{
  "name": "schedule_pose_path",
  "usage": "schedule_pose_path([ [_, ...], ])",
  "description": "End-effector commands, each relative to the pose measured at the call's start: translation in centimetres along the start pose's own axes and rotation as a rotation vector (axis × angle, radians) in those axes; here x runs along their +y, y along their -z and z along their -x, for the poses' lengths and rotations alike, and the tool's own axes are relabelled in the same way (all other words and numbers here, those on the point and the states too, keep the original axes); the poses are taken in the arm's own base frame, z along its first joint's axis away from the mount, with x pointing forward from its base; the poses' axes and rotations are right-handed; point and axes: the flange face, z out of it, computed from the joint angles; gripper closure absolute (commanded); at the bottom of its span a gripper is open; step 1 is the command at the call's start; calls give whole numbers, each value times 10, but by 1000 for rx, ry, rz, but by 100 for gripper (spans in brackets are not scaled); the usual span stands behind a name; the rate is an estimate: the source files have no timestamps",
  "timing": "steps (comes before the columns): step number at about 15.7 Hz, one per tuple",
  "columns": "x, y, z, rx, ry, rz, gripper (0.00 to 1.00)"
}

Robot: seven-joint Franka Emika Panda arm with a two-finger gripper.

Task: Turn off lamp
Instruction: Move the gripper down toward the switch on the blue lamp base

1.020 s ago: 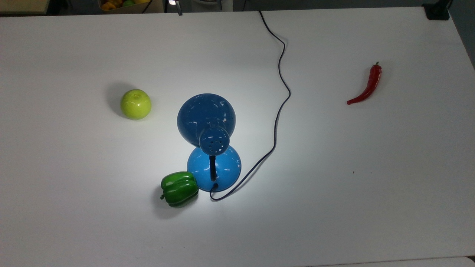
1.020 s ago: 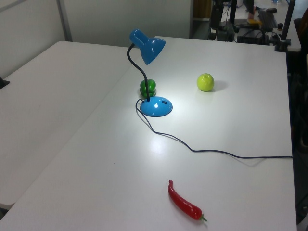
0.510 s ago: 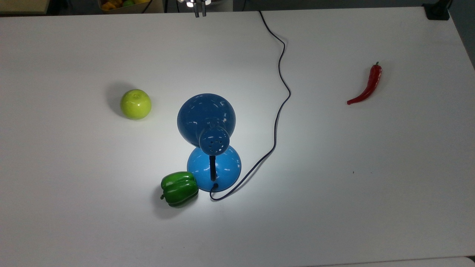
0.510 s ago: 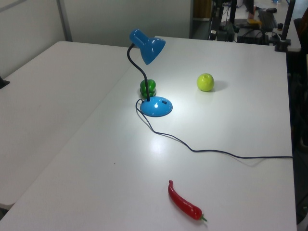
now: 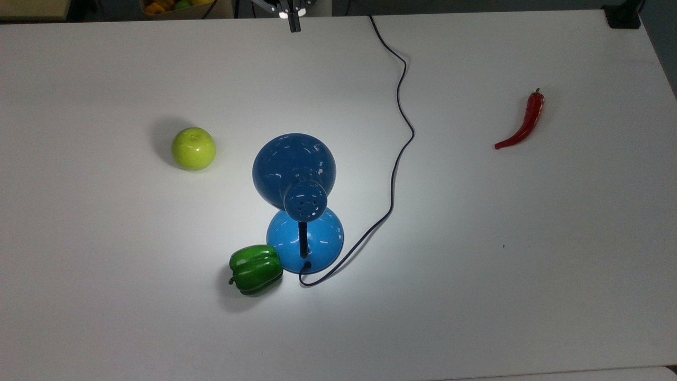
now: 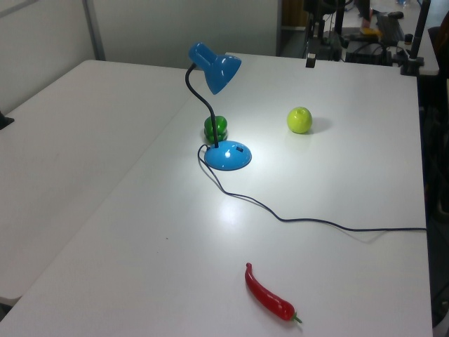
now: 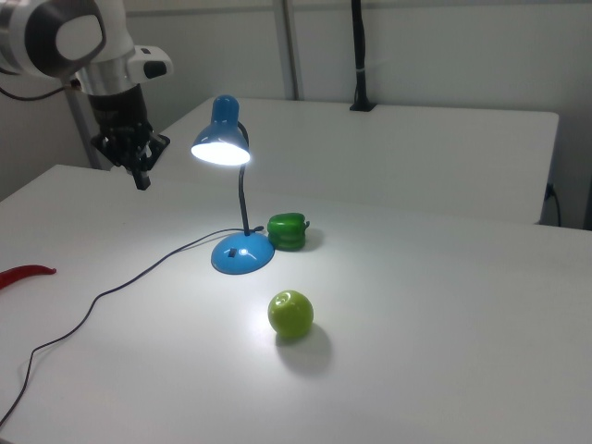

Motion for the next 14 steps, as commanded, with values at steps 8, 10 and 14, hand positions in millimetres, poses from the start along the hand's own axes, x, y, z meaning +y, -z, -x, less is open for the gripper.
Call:
schedule_pose_path([
  [8, -11, -97, -21, 43, -3, 44, 100],
  [10, -17, -123, -20, 47, 15, 56, 100],
  [14, -19, -151, -24, 85, 20, 60, 100],
])
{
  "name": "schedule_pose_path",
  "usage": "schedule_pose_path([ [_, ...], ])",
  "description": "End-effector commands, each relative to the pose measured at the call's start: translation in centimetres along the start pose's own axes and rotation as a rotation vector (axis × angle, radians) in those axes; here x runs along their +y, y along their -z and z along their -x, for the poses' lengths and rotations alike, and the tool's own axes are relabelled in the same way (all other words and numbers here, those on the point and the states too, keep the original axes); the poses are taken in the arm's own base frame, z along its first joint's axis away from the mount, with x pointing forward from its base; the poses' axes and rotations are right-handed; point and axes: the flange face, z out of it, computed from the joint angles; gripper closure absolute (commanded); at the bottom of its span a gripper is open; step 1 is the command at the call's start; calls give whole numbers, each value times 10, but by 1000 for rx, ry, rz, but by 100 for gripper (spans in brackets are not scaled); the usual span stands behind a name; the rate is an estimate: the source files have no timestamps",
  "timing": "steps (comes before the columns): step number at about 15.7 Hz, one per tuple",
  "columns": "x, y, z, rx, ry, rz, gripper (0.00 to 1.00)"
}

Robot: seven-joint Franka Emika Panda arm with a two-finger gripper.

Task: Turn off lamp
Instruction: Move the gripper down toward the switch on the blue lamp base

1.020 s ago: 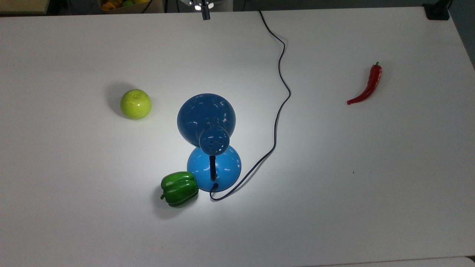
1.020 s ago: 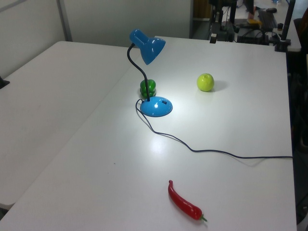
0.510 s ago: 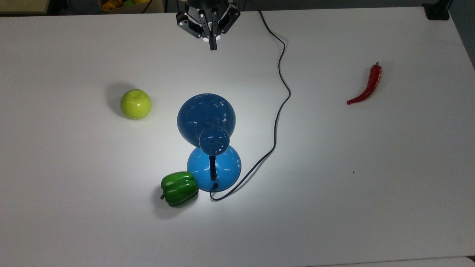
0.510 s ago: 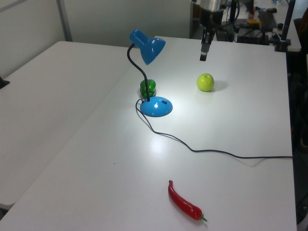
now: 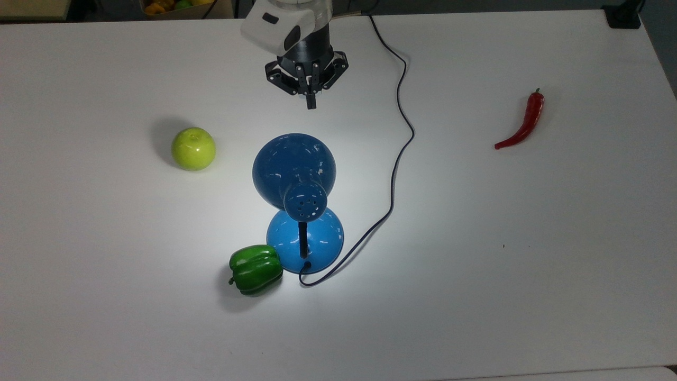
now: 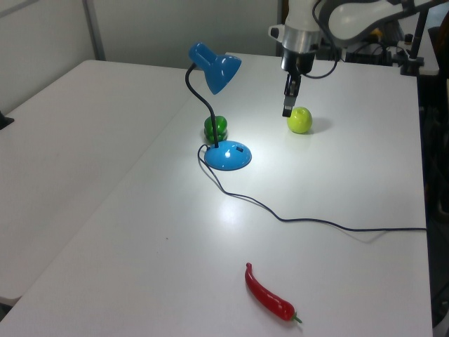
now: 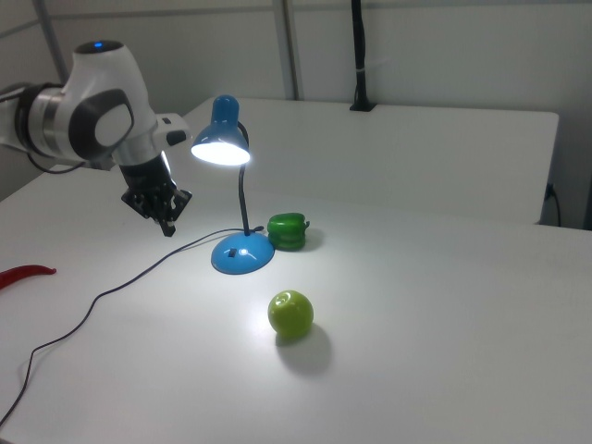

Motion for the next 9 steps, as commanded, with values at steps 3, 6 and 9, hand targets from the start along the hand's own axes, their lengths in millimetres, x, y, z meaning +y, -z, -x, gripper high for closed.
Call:
schedule_pose_path([
  [3, -4, -34, -4, 61, -21, 22, 100],
  [6, -4, -56, -9, 127, -56, 27, 100],
  [9, -3, -76, -15, 206, -79, 33, 100],
])
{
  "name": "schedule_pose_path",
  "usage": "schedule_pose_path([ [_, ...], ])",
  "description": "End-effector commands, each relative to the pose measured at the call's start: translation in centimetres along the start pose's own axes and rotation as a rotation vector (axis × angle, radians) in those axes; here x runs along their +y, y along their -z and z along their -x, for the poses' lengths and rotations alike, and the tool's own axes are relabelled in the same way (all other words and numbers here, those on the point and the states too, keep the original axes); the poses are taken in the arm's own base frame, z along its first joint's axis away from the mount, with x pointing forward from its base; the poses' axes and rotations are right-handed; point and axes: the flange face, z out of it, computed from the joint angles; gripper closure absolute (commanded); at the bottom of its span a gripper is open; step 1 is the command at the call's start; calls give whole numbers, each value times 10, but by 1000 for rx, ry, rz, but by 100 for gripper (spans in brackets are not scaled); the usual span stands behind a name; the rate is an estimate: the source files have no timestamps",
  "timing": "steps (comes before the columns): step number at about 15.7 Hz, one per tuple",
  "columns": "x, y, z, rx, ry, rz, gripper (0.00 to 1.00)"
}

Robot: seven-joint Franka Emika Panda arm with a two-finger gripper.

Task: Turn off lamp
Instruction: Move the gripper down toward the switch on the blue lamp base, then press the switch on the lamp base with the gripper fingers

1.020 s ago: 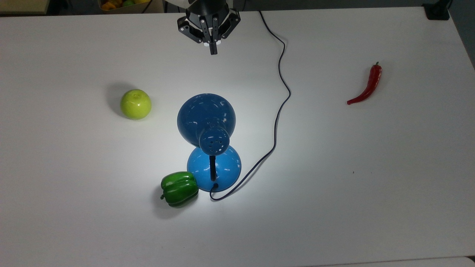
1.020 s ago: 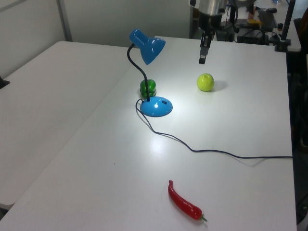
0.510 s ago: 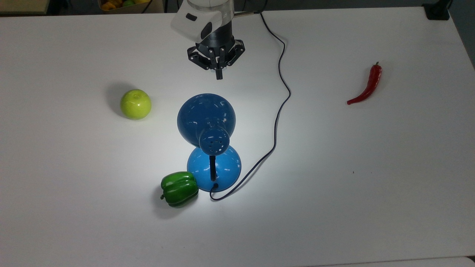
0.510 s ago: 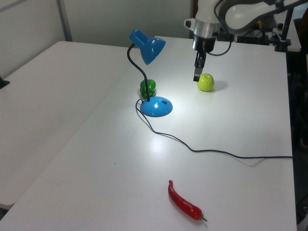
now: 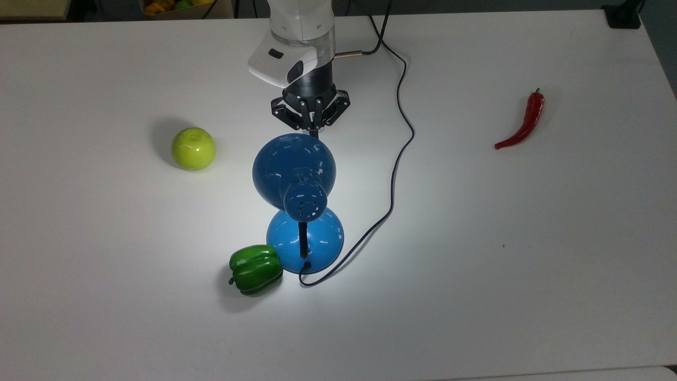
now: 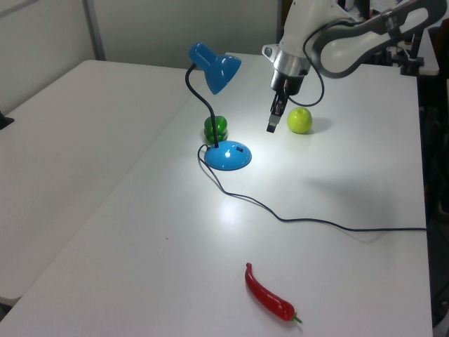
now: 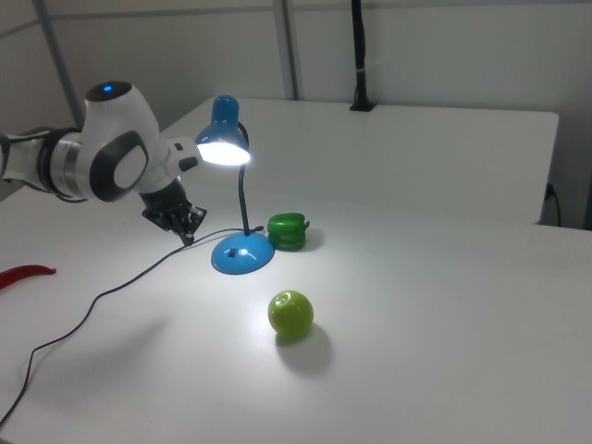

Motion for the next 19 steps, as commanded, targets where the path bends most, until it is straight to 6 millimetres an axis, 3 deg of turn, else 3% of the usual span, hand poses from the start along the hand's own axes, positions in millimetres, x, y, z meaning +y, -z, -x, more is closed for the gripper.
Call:
schedule_pose_path([
  [1, -4, -23, -2, 102, -45, 16, 100],
  [8, 3, -56, -9, 229, -66, 27, 100],
  [19, 17, -86, -10, 286, -74, 46, 100],
])
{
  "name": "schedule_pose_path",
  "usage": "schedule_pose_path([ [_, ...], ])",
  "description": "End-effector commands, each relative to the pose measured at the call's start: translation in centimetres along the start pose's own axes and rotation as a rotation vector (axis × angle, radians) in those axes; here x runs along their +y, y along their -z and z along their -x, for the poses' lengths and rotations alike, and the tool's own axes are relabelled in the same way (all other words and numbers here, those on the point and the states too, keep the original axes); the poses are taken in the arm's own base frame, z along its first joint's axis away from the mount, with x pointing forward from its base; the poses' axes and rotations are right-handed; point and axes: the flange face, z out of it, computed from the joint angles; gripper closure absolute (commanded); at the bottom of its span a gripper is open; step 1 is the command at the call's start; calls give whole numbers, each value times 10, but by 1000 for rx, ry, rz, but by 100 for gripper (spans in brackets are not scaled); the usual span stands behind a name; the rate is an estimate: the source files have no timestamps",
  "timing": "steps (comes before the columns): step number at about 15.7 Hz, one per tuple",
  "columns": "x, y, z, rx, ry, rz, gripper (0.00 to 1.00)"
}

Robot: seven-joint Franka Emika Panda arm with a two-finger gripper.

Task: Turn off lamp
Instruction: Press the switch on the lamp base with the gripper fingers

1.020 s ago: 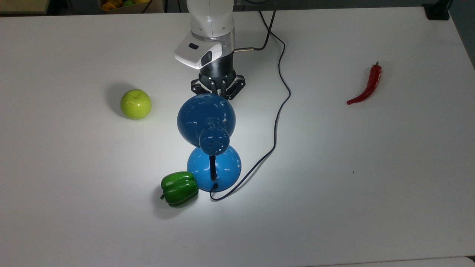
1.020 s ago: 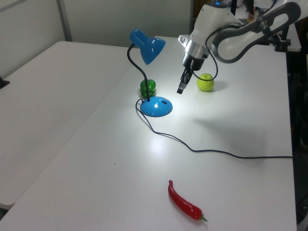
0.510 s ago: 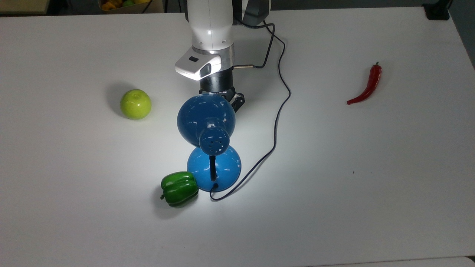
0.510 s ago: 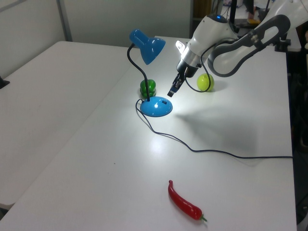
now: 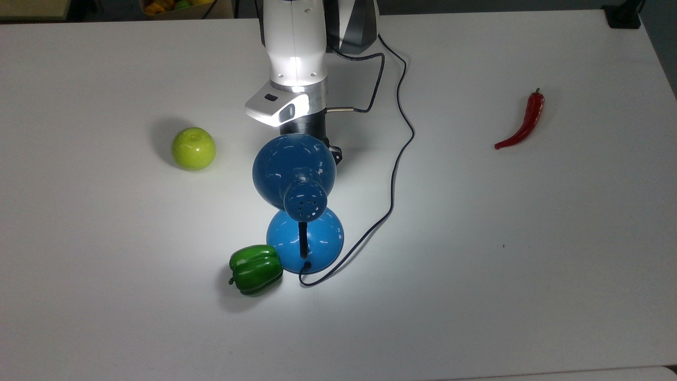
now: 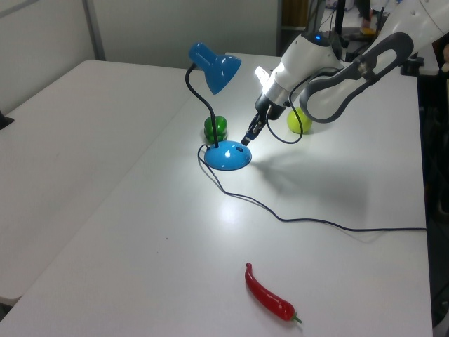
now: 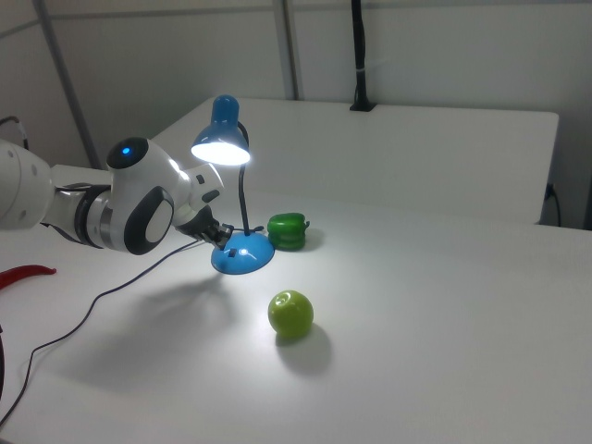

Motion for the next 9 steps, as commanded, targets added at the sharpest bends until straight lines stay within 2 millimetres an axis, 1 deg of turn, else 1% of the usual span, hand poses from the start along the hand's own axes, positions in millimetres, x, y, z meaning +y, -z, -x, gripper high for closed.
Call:
schedule_pose_path([
  [1, 7, -10, 2, 41, -11, 20, 100],
  [6, 8, -19, 5, 60, -5, 26, 100],
  [8, 8, -26, 8, 61, -1, 26, 100],
  [9, 8, -26, 6, 69, -1, 27, 100],
])
